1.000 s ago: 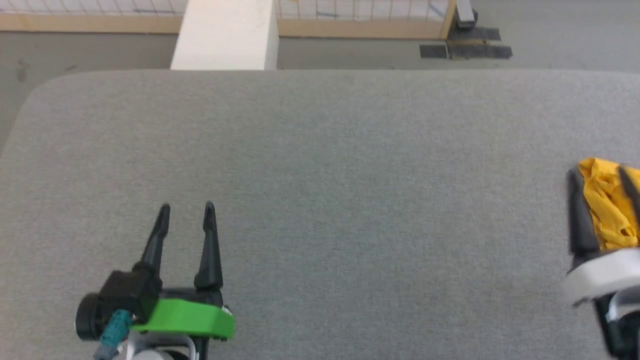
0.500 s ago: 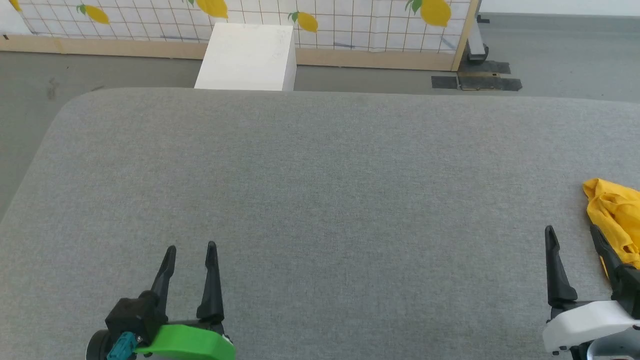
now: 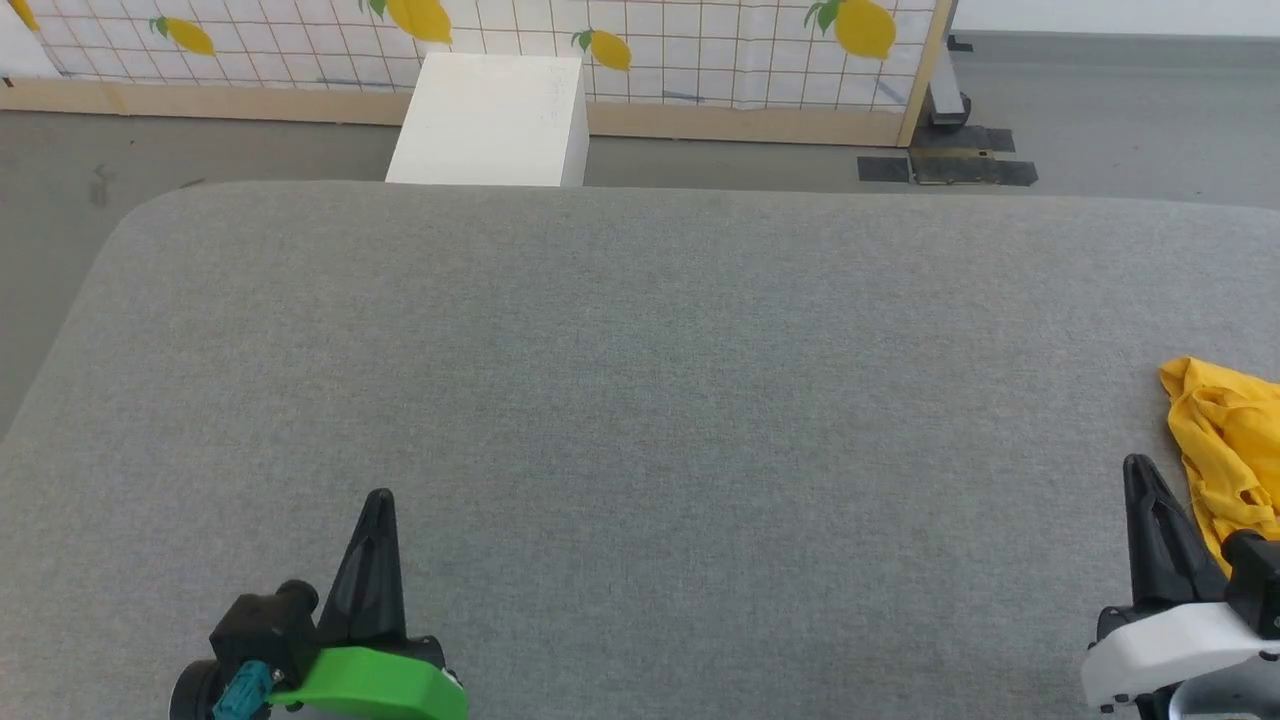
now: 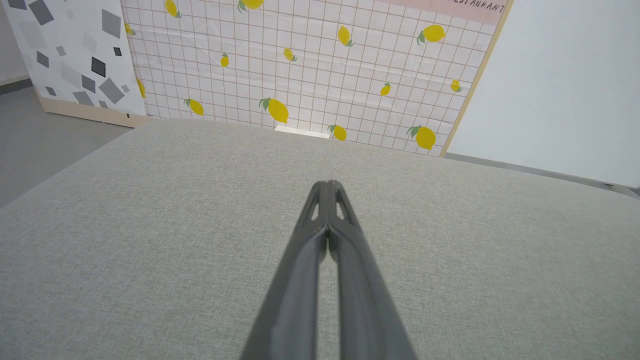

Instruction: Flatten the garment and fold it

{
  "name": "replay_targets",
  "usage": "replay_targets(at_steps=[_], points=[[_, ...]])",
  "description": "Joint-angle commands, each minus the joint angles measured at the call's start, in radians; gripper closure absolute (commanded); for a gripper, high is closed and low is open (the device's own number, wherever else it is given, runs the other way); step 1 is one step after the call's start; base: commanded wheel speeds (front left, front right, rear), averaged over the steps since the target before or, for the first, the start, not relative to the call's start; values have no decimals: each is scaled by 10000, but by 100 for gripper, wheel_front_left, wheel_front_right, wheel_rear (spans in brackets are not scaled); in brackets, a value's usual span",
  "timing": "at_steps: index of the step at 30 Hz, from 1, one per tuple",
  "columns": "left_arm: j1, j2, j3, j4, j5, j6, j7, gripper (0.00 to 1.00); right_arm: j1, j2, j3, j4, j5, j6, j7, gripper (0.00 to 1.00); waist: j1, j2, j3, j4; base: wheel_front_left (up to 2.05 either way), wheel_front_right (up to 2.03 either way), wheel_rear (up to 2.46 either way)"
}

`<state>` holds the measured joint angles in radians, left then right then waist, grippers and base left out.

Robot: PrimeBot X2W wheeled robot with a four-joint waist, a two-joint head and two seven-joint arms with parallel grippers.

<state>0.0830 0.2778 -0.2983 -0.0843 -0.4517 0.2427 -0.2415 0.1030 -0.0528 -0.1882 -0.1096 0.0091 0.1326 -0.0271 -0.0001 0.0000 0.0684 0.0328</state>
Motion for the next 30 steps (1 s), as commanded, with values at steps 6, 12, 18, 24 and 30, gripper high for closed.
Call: replay_targets(at_steps=[6,12,18,24,30], points=[[-76,-198,227,70,374,-201,151,100,-99,2,148,87,-9,-2,6,100,1,0,-37,-17,0,0,0],[-121,-323,393,116,623,-334,287,100,-155,4,252,148,-14,-3,22,100,1,0,-76,-36,0,0,0],[-161,-431,537,157,840,-451,406,100,-204,5,343,201,-18,-4,35,100,1,0,-110,-52,0,0,0],[-200,-540,681,197,1056,-567,524,100,-252,6,434,253,-22,-5,49,100,1,0,-143,-69,0,0,0],[-241,-652,830,239,1280,-688,646,100,-303,8,527,308,-27,-6,64,100,1,0,-178,-85,0,0,0]])
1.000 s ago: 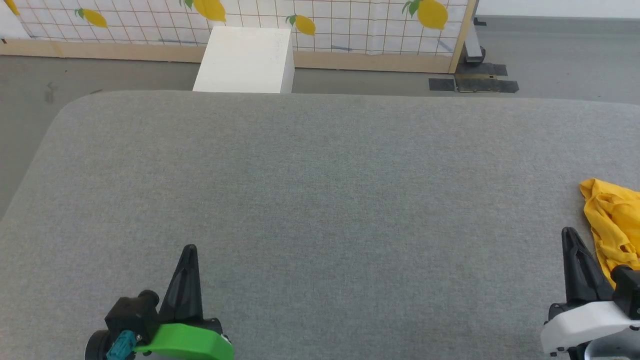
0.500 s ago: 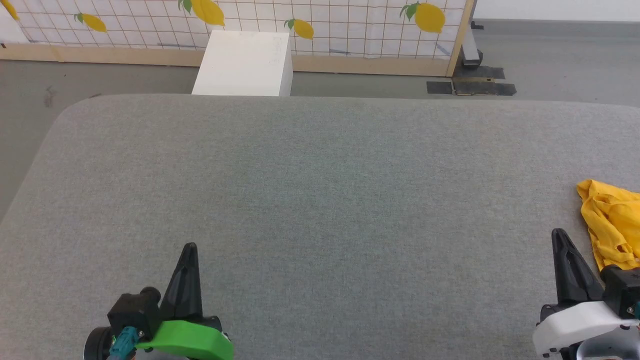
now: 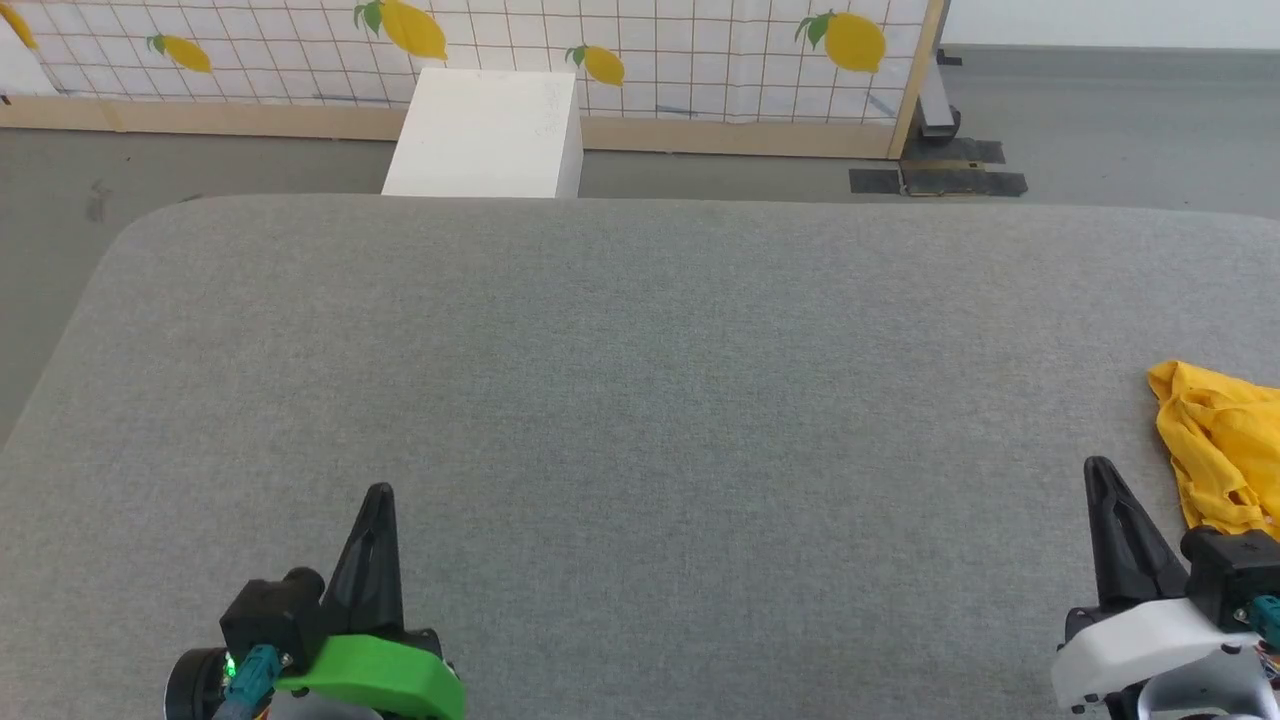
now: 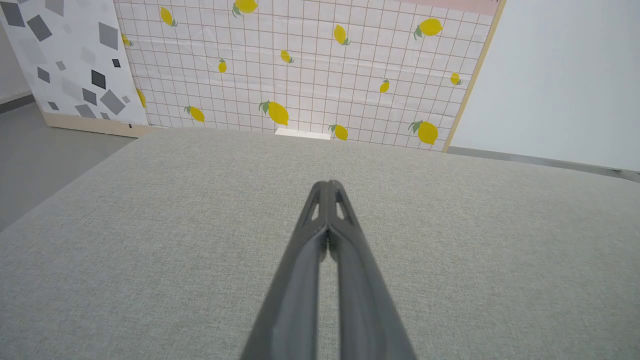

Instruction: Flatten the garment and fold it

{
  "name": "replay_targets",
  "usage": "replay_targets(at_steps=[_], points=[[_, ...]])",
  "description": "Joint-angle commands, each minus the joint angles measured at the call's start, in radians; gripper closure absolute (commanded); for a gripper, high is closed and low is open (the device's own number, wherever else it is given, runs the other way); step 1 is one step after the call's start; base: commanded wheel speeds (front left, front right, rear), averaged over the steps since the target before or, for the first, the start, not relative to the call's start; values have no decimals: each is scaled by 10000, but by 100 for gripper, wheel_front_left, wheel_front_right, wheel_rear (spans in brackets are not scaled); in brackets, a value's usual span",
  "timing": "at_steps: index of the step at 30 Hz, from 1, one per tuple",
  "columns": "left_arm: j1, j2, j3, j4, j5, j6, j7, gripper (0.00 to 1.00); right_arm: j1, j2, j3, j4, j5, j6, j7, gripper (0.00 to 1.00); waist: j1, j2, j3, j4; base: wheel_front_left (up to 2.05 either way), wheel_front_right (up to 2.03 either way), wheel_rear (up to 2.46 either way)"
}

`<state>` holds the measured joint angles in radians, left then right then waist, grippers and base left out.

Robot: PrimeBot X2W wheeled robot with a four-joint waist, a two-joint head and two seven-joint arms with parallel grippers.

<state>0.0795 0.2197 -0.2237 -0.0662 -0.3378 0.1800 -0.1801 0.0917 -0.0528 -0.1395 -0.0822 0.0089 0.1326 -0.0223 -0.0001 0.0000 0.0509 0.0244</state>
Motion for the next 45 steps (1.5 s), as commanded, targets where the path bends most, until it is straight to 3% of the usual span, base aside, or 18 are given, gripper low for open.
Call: replay_targets(at_steps=[1,45], points=[[-212,-87,105,64,173,-78,50,100,-197,8,54,41,-26,-6,18,100,1,0,-8,-4,0,0,0],[-501,-884,1162,361,1762,-931,918,100,-554,17,719,428,-57,-12,120,100,1,0,-256,-123,0,0,0]])
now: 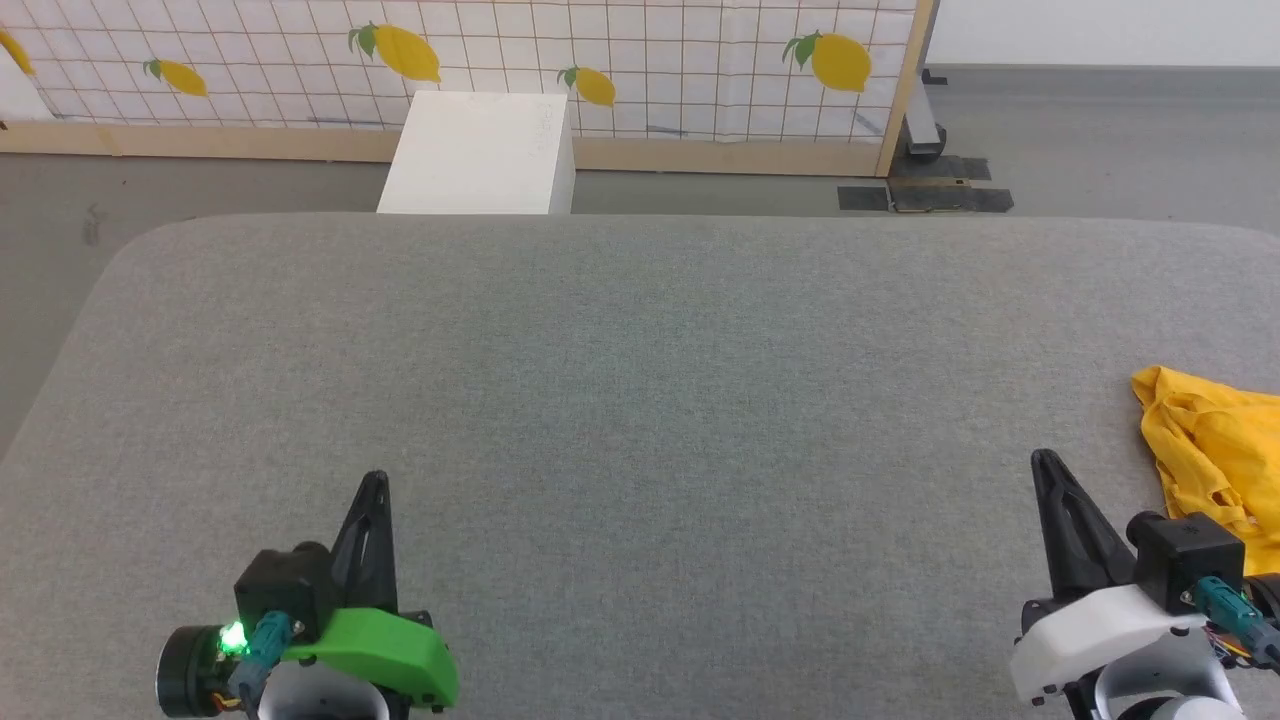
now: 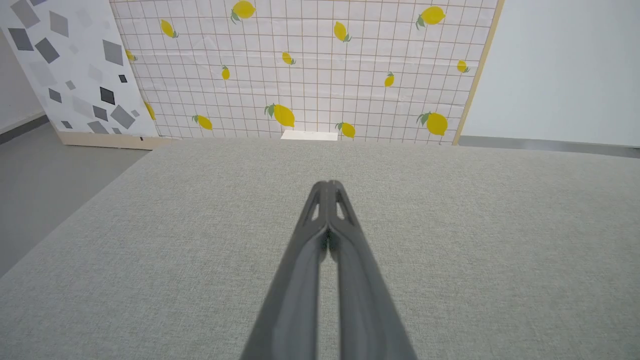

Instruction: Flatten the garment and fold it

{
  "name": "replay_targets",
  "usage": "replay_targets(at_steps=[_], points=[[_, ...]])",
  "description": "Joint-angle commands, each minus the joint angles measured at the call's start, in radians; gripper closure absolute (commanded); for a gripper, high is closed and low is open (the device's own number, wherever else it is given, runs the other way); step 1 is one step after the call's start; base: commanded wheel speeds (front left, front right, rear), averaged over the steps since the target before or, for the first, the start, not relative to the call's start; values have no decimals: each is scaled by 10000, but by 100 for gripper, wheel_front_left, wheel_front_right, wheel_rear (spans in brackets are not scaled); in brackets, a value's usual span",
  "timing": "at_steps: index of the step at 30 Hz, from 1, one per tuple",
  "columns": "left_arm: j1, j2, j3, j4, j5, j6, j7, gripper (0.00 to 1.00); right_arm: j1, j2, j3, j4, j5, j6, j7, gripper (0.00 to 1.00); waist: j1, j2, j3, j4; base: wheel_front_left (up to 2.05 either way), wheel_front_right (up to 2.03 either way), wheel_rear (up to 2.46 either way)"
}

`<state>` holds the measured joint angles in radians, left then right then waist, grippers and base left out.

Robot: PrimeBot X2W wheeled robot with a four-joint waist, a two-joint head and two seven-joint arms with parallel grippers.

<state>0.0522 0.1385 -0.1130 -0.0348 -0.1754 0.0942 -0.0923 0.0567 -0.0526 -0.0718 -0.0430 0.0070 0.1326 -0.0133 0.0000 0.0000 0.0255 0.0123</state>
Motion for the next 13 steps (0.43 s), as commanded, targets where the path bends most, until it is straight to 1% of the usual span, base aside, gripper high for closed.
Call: replay_targets(at_steps=[1,13], points=[[-235,-93,82,54,178,-96,62,100,-213,15,58,47,-39,-12,32,100,0,0,-8,-4,0,0,0],[-314,-309,369,134,609,-327,298,100,-310,18,239,152,-47,-14,60,100,0,0,-76,-37,0,0,0]])
